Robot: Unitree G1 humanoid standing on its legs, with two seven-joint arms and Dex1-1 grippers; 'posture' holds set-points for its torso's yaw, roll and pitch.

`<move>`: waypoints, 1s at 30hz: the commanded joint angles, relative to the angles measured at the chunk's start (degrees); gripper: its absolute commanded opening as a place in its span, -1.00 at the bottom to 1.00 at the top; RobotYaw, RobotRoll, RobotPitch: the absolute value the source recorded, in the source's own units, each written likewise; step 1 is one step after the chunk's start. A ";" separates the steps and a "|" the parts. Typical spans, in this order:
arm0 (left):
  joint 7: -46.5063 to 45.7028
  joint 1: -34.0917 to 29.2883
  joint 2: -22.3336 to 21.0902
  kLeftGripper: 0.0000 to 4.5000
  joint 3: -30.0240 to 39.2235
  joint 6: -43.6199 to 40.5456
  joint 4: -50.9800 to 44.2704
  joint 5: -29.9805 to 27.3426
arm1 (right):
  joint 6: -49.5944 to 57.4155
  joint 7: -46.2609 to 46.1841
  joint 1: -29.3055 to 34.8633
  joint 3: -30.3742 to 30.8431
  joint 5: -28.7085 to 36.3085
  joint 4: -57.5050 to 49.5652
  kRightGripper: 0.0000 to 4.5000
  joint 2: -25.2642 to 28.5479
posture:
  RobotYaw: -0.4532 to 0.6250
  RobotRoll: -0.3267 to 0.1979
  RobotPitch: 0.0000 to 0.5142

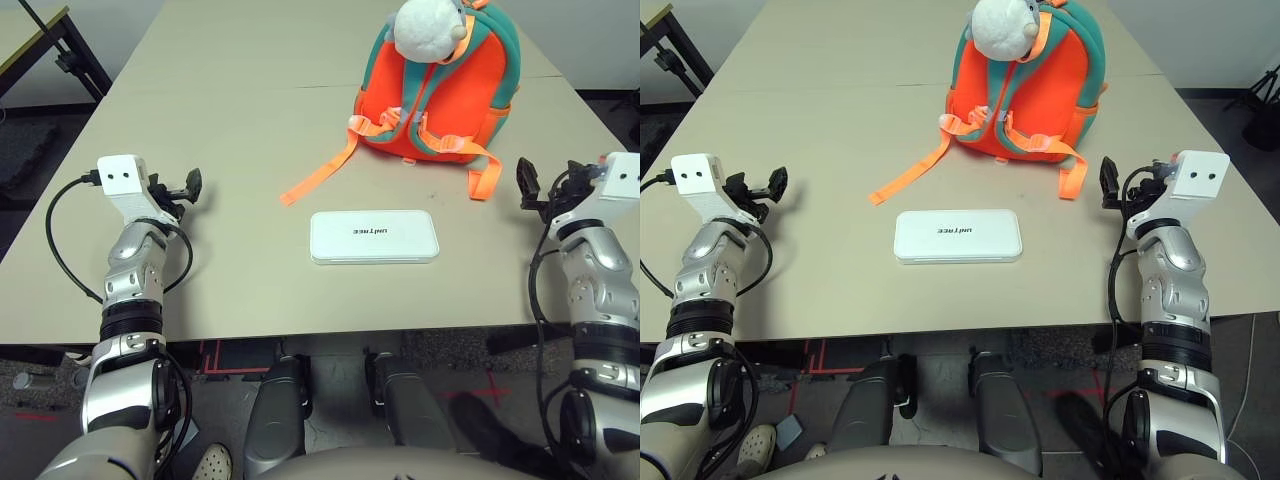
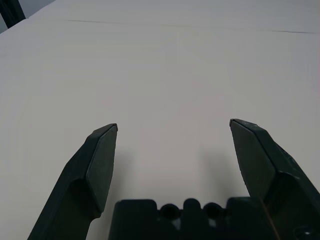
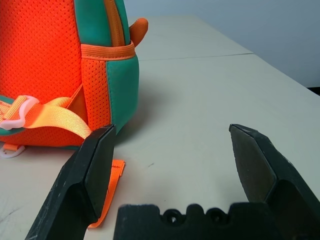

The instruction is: Put the pencil case into the backpack and zip it.

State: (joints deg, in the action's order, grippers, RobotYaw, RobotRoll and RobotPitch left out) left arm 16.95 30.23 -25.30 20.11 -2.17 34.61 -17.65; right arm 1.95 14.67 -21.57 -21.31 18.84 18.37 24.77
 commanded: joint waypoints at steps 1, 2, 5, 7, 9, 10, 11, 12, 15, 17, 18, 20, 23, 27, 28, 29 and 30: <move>0.14 -0.02 -0.01 1.00 -0.41 0.10 0.80 0.76 | -0.24 -0.20 0.26 -0.50 -0.38 0.84 1.00 0.10 | -0.21 0.25 -0.36; 0.20 -0.03 -0.07 1.00 -0.41 0.13 0.87 0.77 | -0.26 -0.24 0.32 -0.51 -0.38 0.79 1.00 0.05 | -0.21 0.25 -0.36; 0.44 -0.02 -0.26 1.00 -0.37 0.18 1.09 0.79 | -0.28 -0.40 0.50 -0.42 -0.40 0.51 1.00 -0.21 | -0.20 0.25 -0.35; 0.51 -0.11 -0.34 1.00 -0.34 0.09 0.90 0.75 | -0.24 -0.41 0.73 -0.33 -0.36 0.23 1.00 -0.38 | -0.20 0.25 -0.37; 0.54 -0.19 -0.39 1.00 -0.32 -0.09 0.56 0.72 | -0.18 -0.36 0.86 -0.32 -0.31 0.11 1.00 -0.40 | -0.19 0.25 -0.36; 0.52 -0.16 -0.40 1.00 -0.34 -0.17 0.44 0.72 | -0.19 -0.29 0.83 -0.34 -0.30 0.25 1.00 -0.34 | -0.19 0.25 -0.36; 0.49 -0.12 -0.41 1.00 -0.35 -0.31 0.24 0.71 | -0.19 -0.21 0.80 -0.36 -0.29 0.36 1.00 -0.27 | -0.19 0.25 -0.34; 0.55 -0.01 -0.38 1.00 -0.41 -0.62 -0.11 0.63 | -0.24 -0.07 0.66 -0.37 -0.32 0.67 1.00 -0.14 | -0.19 0.25 -0.32; 1.80 0.20 -0.34 1.00 -0.97 -2.66 -2.22 -0.08 | -0.22 0.27 0.31 -0.44 -0.31 1.14 1.00 0.27 | -0.19 0.25 -0.31; 2.63 -0.03 -0.31 1.00 -1.24 -4.21 -4.03 -0.64 | -0.30 0.46 0.57 -0.60 -0.26 1.14 1.00 0.39 | -0.18 0.25 -0.32; 3.08 -0.12 -0.45 1.00 -1.35 -5.41 -5.27 -1.00 | -0.31 0.51 0.82 -0.62 -0.25 1.03 1.00 0.33 | -0.17 0.25 -0.33; 3.93 -0.29 -0.72 1.00 -1.46 -8.22 -7.92 -1.82 | -0.23 0.60 1.20 -0.58 -0.23 0.79 1.00 0.21 | -0.17 0.25 -0.33; 6.50 -0.66 -1.45 1.00 -1.93 -13.95 -12.68 -3.68 | 0.02 0.85 1.56 -0.30 -0.31 0.59 1.00 0.09 | -0.16 0.25 -0.34; 10.11 -0.79 -3.09 1.00 -1.72 -27.36 -20.15 -9.58 | 0.07 1.29 2.05 0.14 -0.57 0.21 1.00 0.15 | -0.16 0.25 -0.33; 10.64 -0.80 -3.57 1.00 -1.69 -30.62 -21.80 -10.96 | 0.10 1.34 2.17 0.20 -0.60 0.07 1.00 0.14 | -0.16 0.25 -0.33; 11.20 -0.76 -4.01 1.00 -1.70 -33.72 -23.37 -12.36 | 0.13 1.38 2.26 0.31 -0.67 -0.04 1.00 0.14 | -0.16 0.25 -0.33; 11.42 -0.86 -4.25 1.00 -1.63 -35.85 -24.63 -13.30 | 0.17 1.44 2.39 0.35 -0.68 -0.20 1.00 0.16 | -0.17 0.25 -0.33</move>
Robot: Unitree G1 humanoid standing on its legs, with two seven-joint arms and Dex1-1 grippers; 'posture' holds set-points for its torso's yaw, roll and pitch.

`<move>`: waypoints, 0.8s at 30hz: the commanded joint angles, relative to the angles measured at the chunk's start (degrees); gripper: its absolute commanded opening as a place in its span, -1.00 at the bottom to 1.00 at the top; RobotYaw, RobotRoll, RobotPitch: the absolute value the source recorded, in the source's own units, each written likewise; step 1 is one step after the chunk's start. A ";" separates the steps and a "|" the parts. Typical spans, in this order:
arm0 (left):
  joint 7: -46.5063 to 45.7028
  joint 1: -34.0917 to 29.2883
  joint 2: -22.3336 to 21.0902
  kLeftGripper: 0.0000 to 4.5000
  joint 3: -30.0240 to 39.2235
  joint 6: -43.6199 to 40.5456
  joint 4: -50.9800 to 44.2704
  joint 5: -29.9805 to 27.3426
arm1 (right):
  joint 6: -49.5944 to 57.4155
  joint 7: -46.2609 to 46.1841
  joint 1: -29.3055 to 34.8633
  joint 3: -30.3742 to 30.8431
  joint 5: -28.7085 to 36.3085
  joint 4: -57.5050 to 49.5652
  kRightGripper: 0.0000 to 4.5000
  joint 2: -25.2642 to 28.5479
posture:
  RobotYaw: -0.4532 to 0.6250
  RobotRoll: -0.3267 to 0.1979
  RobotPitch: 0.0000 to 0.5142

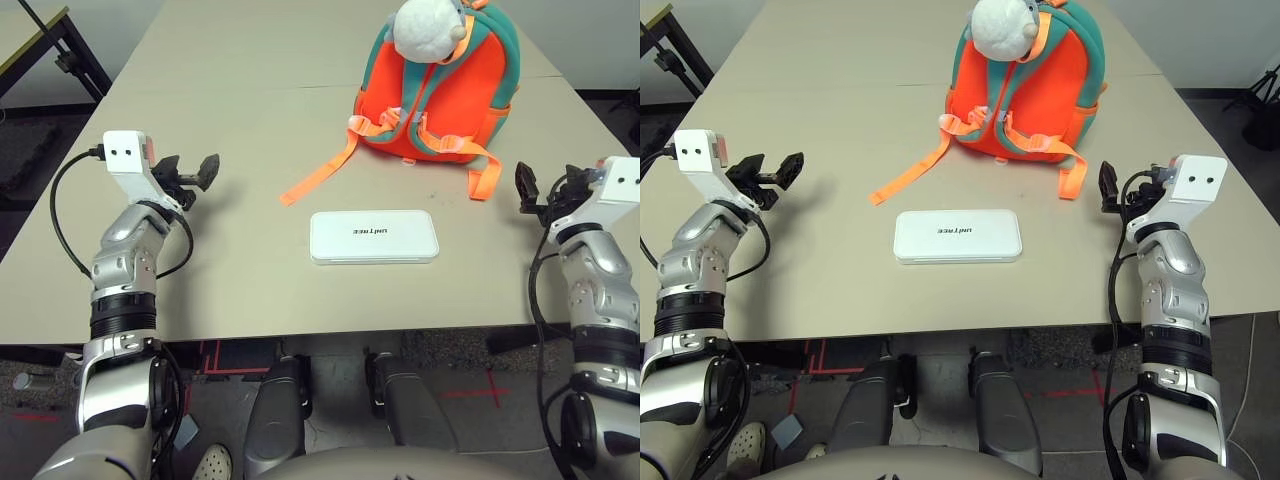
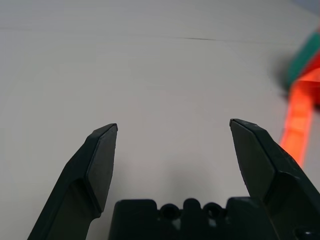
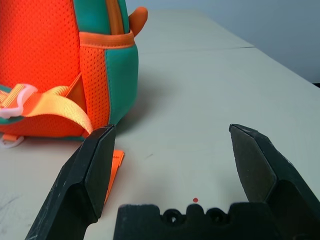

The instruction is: Put the pencil case into the backpack and zip it.

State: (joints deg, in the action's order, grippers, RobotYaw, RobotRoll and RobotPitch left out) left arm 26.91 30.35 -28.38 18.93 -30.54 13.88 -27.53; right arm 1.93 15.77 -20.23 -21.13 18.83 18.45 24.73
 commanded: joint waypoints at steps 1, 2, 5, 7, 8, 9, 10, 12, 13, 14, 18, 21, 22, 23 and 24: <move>1.94 -0.70 -1.52 1.00 -0.31 -12.05 -5.72 -5.84 | 0.25 0.35 1.09 0.37 -0.76 -0.50 1.00 0.15 | -0.17 0.25 -0.33; 2.30 -0.39 -1.73 1.00 -0.12 -16.55 -7.39 -8.34 | 0.36 0.35 1.13 0.54 -0.81 -0.75 1.00 0.13 | -0.17 0.25 -0.32; 3.14 0.49 -1.89 1.00 0.11 -28.69 -11.23 -15.41 | 0.85 0.55 1.25 1.46 -1.22 -1.58 1.00 0.08 | -0.18 0.25 -0.31; 3.00 0.84 -1.52 1.00 0.26 -34.46 -12.46 -18.66 | 1.20 0.86 1.65 2.19 -1.58 -2.49 1.00 0.04 | -0.19 0.25 -0.31; 2.78 1.08 -1.22 1.00 0.33 -37.56 -12.47 -20.15 | 1.37 1.10 1.94 2.63 -1.90 -3.01 1.00 0.11 | -0.20 0.25 -0.31; 2.62 1.26 -0.88 1.00 0.32 -40.42 -12.35 -21.52 | 1.56 1.36 2.28 3.05 -2.17 -3.56 1.00 0.24 | -0.21 0.25 -0.31; 2.57 1.34 -0.57 1.00 0.00 -43.06 -12.11 -22.63 | 1.90 1.60 2.63 3.48 -2.36 -4.15 1.00 0.33 | -0.21 0.25 -0.31; 2.65 1.50 0.15 1.00 -0.64 -47.70 -11.43 -24.32 | 2.66 1.99 3.25 4.06 -2.67 -5.26 1.00 0.50 | -0.22 0.25 -0.32; 2.63 1.62 0.51 1.00 -0.82 -49.25 -11.14 -24.71 | 3.01 2.16 3.43 4.21 -2.84 -5.67 1.00 0.54 | -0.22 0.25 -0.32; 2.60 1.71 0.76 1.00 -1.04 -50.56 -10.85 -24.80 | 3.36 2.33 3.63 4.31 -2.95 -6.08 1.00 0.61 | -0.24 0.25 -0.32; 2.41 2.79 2.56 1.00 -1.10 -53.34 -6.47 -24.13 | 4.52 2.89 4.55 4.75 -3.08 -7.94 1.00 0.81 | -0.27 0.25 -0.33; 3.12 3.25 2.97 1.00 -1.94 -54.53 -3.56 -23.36 | 5.52 3.34 5.49 5.15 -3.30 -9.36 1.00 1.03 | -0.30 0.25 -0.32; 3.23 3.40 3.07 1.00 -2.06 -54.47 -2.76 -23.12 | 5.86 3.55 5.79 5.35 -3.46 -9.77 1.00 1.23 | -0.30 0.25 -0.32; 3.15 3.68 3.24 1.00 -2.08 -54.62 -1.81 -22.91 | 6.42 3.88 6.29 5.66 -3.71 -10.37 1.00 1.64 | -0.31 0.25 -0.32; 3.14 3.88 3.38 1.00 -2.22 -54.59 -1.16 -22.73 | 6.99 4.18 6.80 5.91 -4.00 -10.95 1.00 2.13 | -0.32 0.25 -0.32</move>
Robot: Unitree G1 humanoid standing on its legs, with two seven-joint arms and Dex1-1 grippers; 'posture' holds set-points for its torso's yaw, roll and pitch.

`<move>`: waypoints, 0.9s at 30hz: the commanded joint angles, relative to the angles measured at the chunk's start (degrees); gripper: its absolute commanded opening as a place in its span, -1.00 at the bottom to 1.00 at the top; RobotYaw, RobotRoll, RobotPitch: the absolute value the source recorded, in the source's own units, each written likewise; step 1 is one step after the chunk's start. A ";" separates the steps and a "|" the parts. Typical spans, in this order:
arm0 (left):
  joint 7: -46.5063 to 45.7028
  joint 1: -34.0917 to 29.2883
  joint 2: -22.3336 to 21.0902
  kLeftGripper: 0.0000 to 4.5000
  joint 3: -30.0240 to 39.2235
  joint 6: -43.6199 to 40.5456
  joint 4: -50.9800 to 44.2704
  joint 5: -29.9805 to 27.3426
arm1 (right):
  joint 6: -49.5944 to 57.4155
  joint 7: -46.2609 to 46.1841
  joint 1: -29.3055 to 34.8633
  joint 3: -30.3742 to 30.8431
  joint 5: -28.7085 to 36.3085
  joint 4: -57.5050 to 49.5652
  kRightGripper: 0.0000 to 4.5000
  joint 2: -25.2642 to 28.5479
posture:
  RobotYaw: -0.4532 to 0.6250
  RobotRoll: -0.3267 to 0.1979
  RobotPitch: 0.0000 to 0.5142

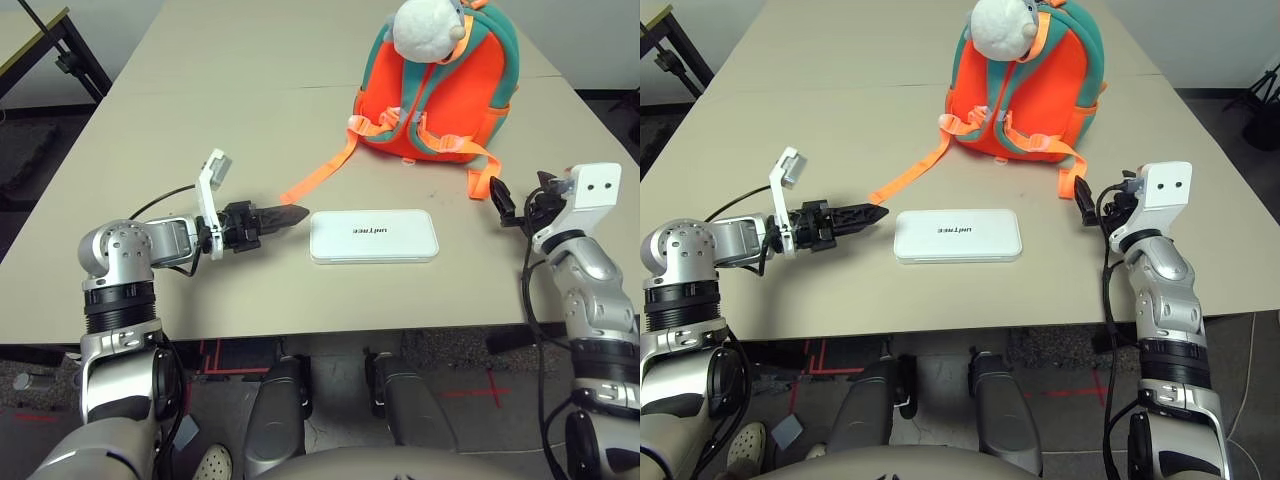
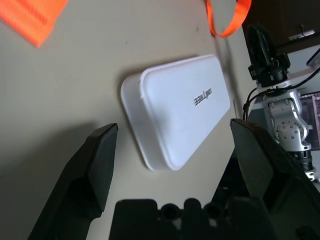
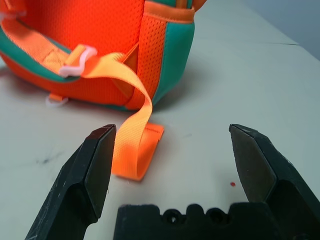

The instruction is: Put the pencil case into the backpack and zip it.

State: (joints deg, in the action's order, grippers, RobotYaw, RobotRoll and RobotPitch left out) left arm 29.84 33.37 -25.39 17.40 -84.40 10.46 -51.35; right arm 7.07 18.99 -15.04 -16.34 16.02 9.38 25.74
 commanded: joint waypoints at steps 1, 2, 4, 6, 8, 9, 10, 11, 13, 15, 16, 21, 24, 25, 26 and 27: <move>0.22 1.07 0.52 1.00 -0.78 -0.76 2.94 1.20 | 2.50 1.28 2.11 1.34 -1.52 -2.47 1.00 1.64 | -0.32 0.25 -0.32; 0.19 1.26 0.70 1.00 -0.93 -0.74 3.58 1.36 | 3.50 1.89 2.72 1.66 -1.89 -3.18 1.00 2.45 | -0.33 0.25 -0.32; 0.02 1.66 1.15 1.00 -1.22 -0.33 4.91 1.91 | 5.65 3.80 3.95 2.64 -2.58 -4.72 1.00 4.47 | -0.34 0.25 -0.32; 0.20 1.96 1.54 1.00 -1.44 -0.12 5.86 2.27 | 7.50 5.89 5.07 3.60 -2.71 -6.25 1.00 6.43 | -0.36 0.25 -0.31; 0.44 2.19 1.89 1.00 -1.45 -0.25 6.47 2.52 | 9.12 7.26 5.61 4.00 -2.38 -7.38 1.00 7.41 | -0.36 0.25 -0.31; 0.58 2.27 2.05 1.00 -1.54 -0.30 6.77 2.66 | 9.85 8.12 5.83 4.40 -2.40 -7.98 1.00 7.98 | -0.37 0.25 -0.30; 0.68 2.30 2.23 1.00 -1.69 -0.28 7.03 2.85 | 10.42 8.92 6.09 4.87 -2.53 -8.71 0.92 8.49 | -0.38 0.25 -0.30; 0.77 2.33 2.38 1.00 -1.80 -0.28 7.30 3.00 | 10.94 9.59 6.31 5.34 -2.67 -9.44 0.83 8.87 | -0.38 0.25 -0.30; 0.92 2.38 2.57 1.00 -1.93 -0.28 7.77 3.24 | 12.09 11.45 6.83 6.72 -2.62 -11.17 0.55 9.58 | -0.38 0.25 -0.30; 0.99 2.49 2.74 1.00 -1.97 -0.24 8.36 3.54 | 12.47 14.17 7.45 9.00 -2.92 -13.10 0.24 10.45 | -0.39 0.25 -0.29; 0.97 2.51 2.79 1.00 -1.98 -0.33 8.51 3.64 | 12.50 14.96 7.70 9.70 -3.07 -13.72 0.05 10.79 | -0.39 0.25 -0.29; 0.72 2.72 2.98 1.00 -1.93 -1.09 9.68 3.95 | 12.25 19.39 7.93 13.71 -4.41 -16.17 -0.82 12.36 | -0.38 0.25 -0.29; 0.85 2.68 2.80 1.00 -2.29 -2.13 9.90 4.09 | 11.74 21.18 7.67 15.25 -5.26 -16.27 -0.99 13.13 | -0.38 0.25 -0.28; 0.89 2.63 2.85 1.00 -2.25 -2.31 9.84 4.11 | 11.60 21.55 7.60 15.50 -5.50 -16.23 -0.99 13.23 | -0.37 0.25 -0.28; 0.87 2.57 2.96 1.00 -2.14 -2.59 9.78 4.10 | 11.44 21.97 7.46 15.88 -5.79 -16.18 -0.99 13.27 | -0.37 0.25 -0.28; 0.84 2.54 3.04 1.00 -2.08 -2.90 9.76 4.11 | 11.34 22.27 7.34 16.18 -6.00 -16.15 -0.99 13.26 | -0.37 0.25 -0.28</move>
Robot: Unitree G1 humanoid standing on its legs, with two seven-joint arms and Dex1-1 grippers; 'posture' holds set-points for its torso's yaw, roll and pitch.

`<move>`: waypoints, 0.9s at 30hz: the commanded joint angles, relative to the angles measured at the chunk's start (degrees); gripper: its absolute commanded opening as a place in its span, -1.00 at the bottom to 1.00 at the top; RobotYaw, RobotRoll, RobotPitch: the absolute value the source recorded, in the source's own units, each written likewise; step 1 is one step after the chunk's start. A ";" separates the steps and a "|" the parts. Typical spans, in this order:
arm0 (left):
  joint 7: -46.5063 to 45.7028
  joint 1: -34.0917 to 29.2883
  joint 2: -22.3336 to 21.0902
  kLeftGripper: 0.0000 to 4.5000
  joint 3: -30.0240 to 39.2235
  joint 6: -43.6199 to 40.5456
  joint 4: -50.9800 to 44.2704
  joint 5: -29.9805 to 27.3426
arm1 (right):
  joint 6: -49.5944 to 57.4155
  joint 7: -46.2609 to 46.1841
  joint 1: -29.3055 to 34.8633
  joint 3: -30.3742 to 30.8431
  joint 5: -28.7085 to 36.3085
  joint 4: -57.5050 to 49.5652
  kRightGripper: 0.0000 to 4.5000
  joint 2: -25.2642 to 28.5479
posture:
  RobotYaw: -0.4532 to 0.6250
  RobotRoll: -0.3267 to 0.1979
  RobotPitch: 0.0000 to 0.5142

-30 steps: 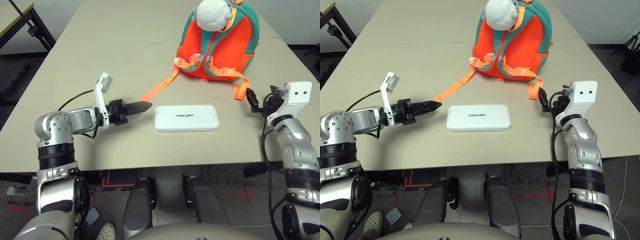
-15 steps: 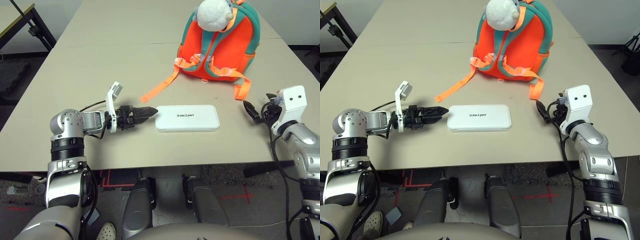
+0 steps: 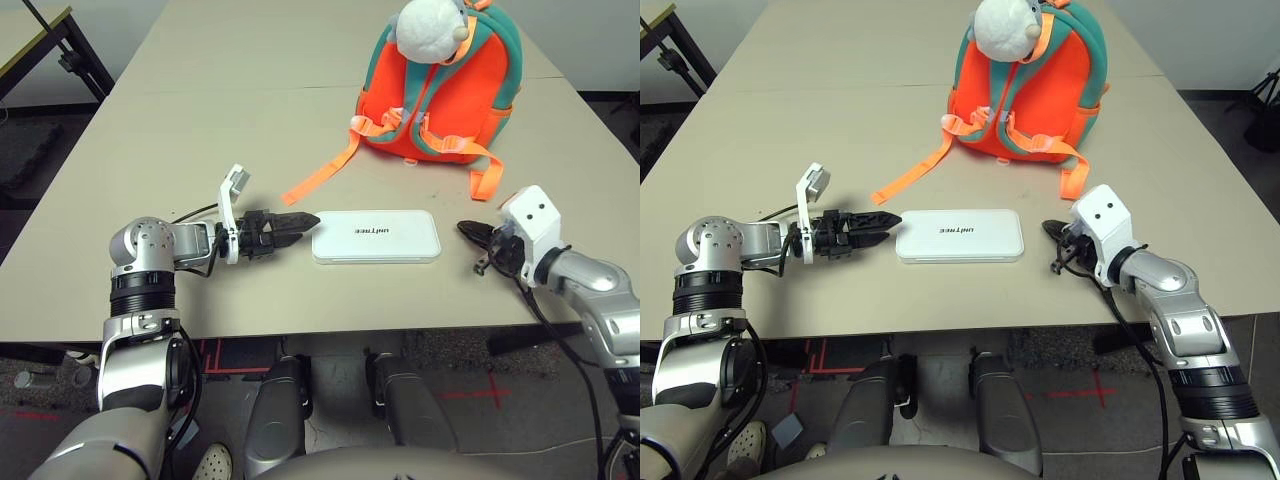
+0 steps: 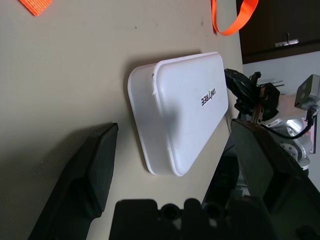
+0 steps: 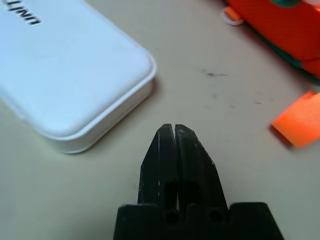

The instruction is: Put the pencil case into the backpack and zip it.

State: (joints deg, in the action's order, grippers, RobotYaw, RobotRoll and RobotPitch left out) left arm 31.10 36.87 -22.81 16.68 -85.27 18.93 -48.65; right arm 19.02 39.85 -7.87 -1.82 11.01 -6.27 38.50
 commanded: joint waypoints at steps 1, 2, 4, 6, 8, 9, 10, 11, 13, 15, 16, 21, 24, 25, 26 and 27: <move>-0.45 -0.97 0.51 1.00 -1.30 -2.25 1.29 1.42 | -0.67 1.64 0.08 1.85 -1.17 -0.47 -0.99 0.48 | -0.37 0.25 -0.28; -0.55 -1.02 0.53 1.00 -1.38 -2.57 1.24 1.51 | -0.66 1.94 -0.02 2.17 -1.28 -0.50 -0.99 0.41 | -0.37 0.25 -0.28; -1.03 -0.88 0.67 1.00 -1.09 -3.29 1.60 1.75 | -0.87 2.49 -0.17 2.84 -1.67 -0.48 -0.99 0.33 | -0.36 0.25 -0.27; -1.46 -0.71 0.72 1.00 -0.98 -3.32 2.07 2.30 | -0.97 2.61 -0.23 3.11 -1.80 -0.34 -0.99 -0.10 | -0.36 0.25 -0.28; -1.55 -0.58 0.76 1.00 -0.91 -3.35 2.28 2.63 | -0.87 2.56 -0.33 3.31 -1.71 -0.30 -0.99 -0.64 | -0.36 0.25 -0.28; -1.56 -0.53 0.77 1.00 -0.90 -3.44 2.32 2.76 | -0.90 2.53 -0.43 3.55 -1.78 -0.28 -0.99 -0.84 | -0.36 0.25 -0.28; -1.54 -0.47 0.78 1.00 -0.96 -3.50 2.38 2.90 | -0.93 2.52 -0.56 3.82 -1.88 -0.23 -0.99 -1.01 | -0.37 0.25 -0.27; -1.50 -0.42 0.80 1.00 -1.06 -3.54 2.44 3.05 | -0.89 2.51 -0.73 4.17 -1.91 -0.23 -0.99 -1.28 | -0.37 0.25 -0.27; -1.41 -0.34 0.93 1.00 -1.21 -3.57 2.50 3.32 | -0.71 2.54 -1.08 4.90 -2.02 -0.39 -0.99 -1.93 | -0.37 0.25 -0.27; -1.33 -0.25 1.06 1.00 -1.42 -3.56 2.56 3.54 | -0.37 2.51 -1.48 5.59 -2.04 -0.77 -0.99 -2.69 | -0.37 0.25 -0.27; -1.30 -0.18 1.10 1.00 -1.48 -3.56 2.63 3.63 | -0.17 2.54 -1.69 5.88 -2.02 -0.95 -0.99 -3.06 | -0.37 0.25 -0.27; -1.19 0.04 1.21 1.00 -1.66 -3.64 2.96 3.92 | 0.54 2.18 -2.93 7.04 -2.26 -1.16 -0.99 -5.04 | -0.37 0.25 -0.28; -0.95 -0.21 1.22 1.00 -2.16 -4.39 2.55 3.71 | 1.33 1.80 -3.86 7.65 -2.39 -1.28 -0.99 -6.28 | -0.36 0.25 -0.28; -0.92 -0.31 1.29 1.00 -2.25 -4.55 2.35 3.63 | 1.66 1.63 -4.12 7.68 -2.37 -1.35 -0.99 -6.66 | -0.36 0.25 -0.28; -0.88 -0.46 1.34 1.00 -2.32 -4.70 2.09 3.54 | 2.03 1.39 -4.33 7.77 -2.38 -1.52 -0.99 -7.07 | -0.36 0.25 -0.28; -0.89 -0.56 1.44 1.00 -2.35 -4.79 1.94 3.49 | 2.30 1.16 -4.52 7.86 -2.42 -1.62 -0.99 -7.47 | -0.36 0.25 -0.29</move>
State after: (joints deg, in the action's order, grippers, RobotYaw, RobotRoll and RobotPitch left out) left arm 30.94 37.94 -22.51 16.88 -87.35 19.80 -46.84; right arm 20.71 41.01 -12.13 4.52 8.73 -6.48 31.64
